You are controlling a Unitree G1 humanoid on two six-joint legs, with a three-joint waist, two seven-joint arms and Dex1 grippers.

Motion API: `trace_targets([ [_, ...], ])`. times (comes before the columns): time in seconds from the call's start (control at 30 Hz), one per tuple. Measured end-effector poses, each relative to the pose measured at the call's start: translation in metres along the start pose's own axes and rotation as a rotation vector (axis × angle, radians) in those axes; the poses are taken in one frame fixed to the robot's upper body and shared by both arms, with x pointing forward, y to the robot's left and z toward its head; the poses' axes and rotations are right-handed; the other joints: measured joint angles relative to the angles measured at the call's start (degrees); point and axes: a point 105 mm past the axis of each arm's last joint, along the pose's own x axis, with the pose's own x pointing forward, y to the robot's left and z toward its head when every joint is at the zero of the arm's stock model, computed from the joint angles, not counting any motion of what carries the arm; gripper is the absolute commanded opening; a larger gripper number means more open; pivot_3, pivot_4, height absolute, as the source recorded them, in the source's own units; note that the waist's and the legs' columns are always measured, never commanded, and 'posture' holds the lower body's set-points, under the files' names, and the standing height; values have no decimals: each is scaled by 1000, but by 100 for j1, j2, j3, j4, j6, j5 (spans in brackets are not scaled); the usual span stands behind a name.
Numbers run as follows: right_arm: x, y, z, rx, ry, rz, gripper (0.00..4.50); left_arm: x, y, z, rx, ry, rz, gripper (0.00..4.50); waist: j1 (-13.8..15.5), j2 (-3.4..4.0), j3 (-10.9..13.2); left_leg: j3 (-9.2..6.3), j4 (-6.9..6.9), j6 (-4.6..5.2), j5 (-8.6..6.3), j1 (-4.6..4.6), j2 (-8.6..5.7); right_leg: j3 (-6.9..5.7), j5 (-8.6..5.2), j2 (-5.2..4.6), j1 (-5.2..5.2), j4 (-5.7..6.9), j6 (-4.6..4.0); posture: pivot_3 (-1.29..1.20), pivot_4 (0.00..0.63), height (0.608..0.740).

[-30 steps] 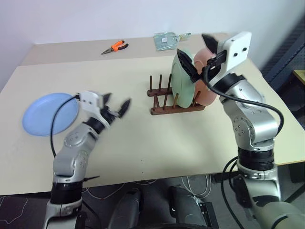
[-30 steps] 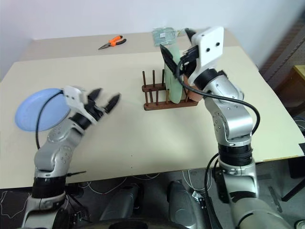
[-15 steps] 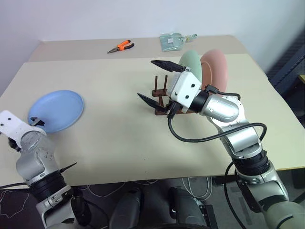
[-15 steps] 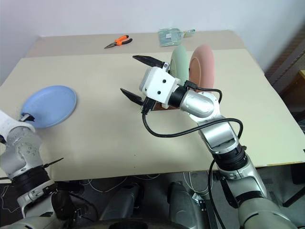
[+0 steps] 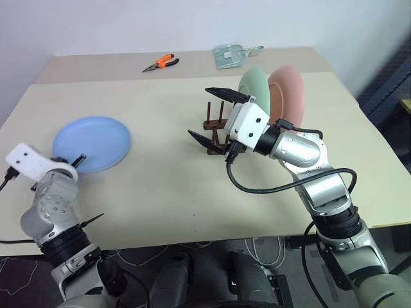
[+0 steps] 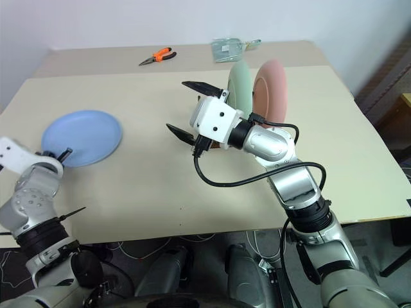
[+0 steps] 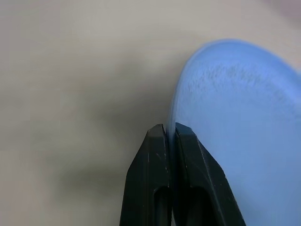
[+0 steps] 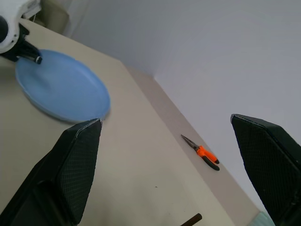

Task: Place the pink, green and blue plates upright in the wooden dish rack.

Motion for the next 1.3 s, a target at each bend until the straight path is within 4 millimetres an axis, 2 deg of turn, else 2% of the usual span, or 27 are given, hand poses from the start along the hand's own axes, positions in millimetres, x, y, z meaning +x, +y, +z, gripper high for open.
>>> trace_targets([
  [0.1, 5, 5, -1, -76, 6, 33, 4500, -12, -62, 29, 34, -141, -228, 50, 10, -9, 3, 0, 0, -1, 0, -2, -1, -1, 0, 0, 0, -3, 0, 0, 150, 738],
  [0.17, 12, 10, -2, -140, 7, 65, 4500, -33, -109, 52, 54, -253, -398, 50, -5, -9, 3, 2, -2, -4, 2, -2, 0, 0, 0, -1, 0, -4, 0, 0, 150, 738],
  [0.23, 18, 10, -5, -216, 16, 84, 4500, -52, -143, 63, 87, -323, -523, 50, -45, -8, 3, 6, -5, -28, 16, 1, 0, 3, 0, 1, -1, -3, 0, 0, 150, 738],
  [0.3, 23, 12, -8, -282, 27, 100, 4500, -65, -163, 64, 108, -349, -605, 50, -116, -8, 3, 7, -9, -29, 17, 4, 3, 5, 0, 4, -1, 2, 0, 0, 150, 738],
  [0.43, 35, 5, -26, -379, 103, 89, 4500, -82, -189, 56, 97, -342, -702, 50, -162, -9, 4, 5, -8, -31, 19, 4, 6, 6, 1, 9, -5, 6, -2, 0, 150, 738],
  [0.53, 43, 1, -25, -401, 105, 67, 3594, -96, -203, 58, 89, -359, -763, 0, -144, -8, 4, 4, -9, -35, 21, 2, 5, 6, 1, 8, -6, 4, -2, 0, 150, 738],
  [0.63, 44, 0, -23, -432, 102, 67, 2095, -103, -206, 60, 90, -375, -791, 0, -134, -8, 4, 4, -8, -34, 21, 2, 4, 5, 1, 8, -4, 4, -2, 0, 150, 738],
  [0.73, 44, 0, -25, -455, 112, 69, 408, -105, -207, 53, 113, -360, -817, 0, -136, -8, 4, 4, -7, -33, 21, 2, 3, 6, 1, 8, -4, 4, -2, 0, 150, 738],
  [0.77, 44, 1, -26, -466, 119, 75, 31, -105, -206, 52, 113, -357, -815, 0, -140, -8, 4, 4, -7, -33, 21, 2, 3, 6, 1, 8, -5, 5, -2, 0, 150, 738],
  [0.87, 43, 4, -28, -493, 120, 83, 0, -105, -206, 49, 95, -334, -827, 978, -135, -8, 4, 2, -7, -34, 21, 3, 4, 5, 1, 9, -4, 5, -2, 0, 150, 738],
  [1.0, 40, 7, -33, -504, 137, 83, 0, -103, -201, 51, -25, -294, -835, 2953, -139, -9, 5, 3, -6, -35, 21, 2, 4, 6, 1, 8, -5, 4, -2, 0, 150, 738],
  [1.07, 39, 8, -36, -508, 145, 84, 0, -100, -193, 64, -104, -312, -816, 2953, -145, -9, 6, 2, -7, -36, 22, 3, 6, 5, 1, 11, -6, 6, -2, 0, 150, 738],
  [1.17, 39, 9, -35, -510, 138, 76, 0, -85, -169, 99, -146, -431, -708, 2953, -159, -9, 5, 5, -8, -37, 23, 4, 6, 7, 1, 12, -6, 6, -3, 0, 150, 738],
  [1.23, 39, 6, -29, -486, 104, 53, 0, -72, -145, 114, 1, -521, -598, 2953, -179, -9, 5, 8, -16, -39, 24, 8, 6, 11, 1, 14, -7, 7, -3, 0, 150, 738],
  [1.3, 37, -2, -18, -391, 36, -17, 0, -56, -115, 112, 222, -560, -480, 2953, -174, -5, 5, 12, -23, -38, 24, 12, 6, 17, 1, 13, -7, 7, -3, 0, 150, 738],
])
